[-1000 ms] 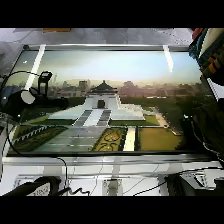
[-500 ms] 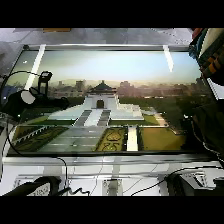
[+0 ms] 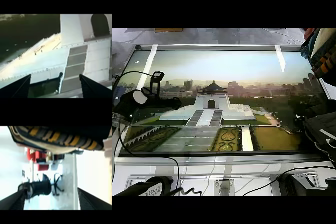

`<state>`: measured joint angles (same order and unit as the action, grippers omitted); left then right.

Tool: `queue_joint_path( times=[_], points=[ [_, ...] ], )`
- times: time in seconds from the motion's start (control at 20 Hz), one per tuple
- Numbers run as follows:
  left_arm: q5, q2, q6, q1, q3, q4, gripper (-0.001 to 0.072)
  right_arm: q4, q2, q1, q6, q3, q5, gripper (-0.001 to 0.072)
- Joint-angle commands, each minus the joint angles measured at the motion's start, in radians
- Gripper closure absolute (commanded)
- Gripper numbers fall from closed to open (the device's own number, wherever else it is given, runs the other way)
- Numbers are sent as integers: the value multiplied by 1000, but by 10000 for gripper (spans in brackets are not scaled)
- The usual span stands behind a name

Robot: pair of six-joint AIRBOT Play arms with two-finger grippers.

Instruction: Fold the clothes and pants, and hang the long-sleeved shirts on hangers.

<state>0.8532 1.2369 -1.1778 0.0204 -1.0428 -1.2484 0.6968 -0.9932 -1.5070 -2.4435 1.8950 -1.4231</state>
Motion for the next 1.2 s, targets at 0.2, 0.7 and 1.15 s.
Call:
queue_joint_path(
  times=[0.2,0.7,1.15],
  points=[
    [-39,0,0,0,-1,1,25,-2,-24,134,476,1,165,657],
    [-95,-117,0,-2,-234,3,375,400,-225,1390,943,1,80,693],
    [-95,-143,0,-2,-233,3,375,902,-470,1757,1040,-56,-30,673]
  ],
)
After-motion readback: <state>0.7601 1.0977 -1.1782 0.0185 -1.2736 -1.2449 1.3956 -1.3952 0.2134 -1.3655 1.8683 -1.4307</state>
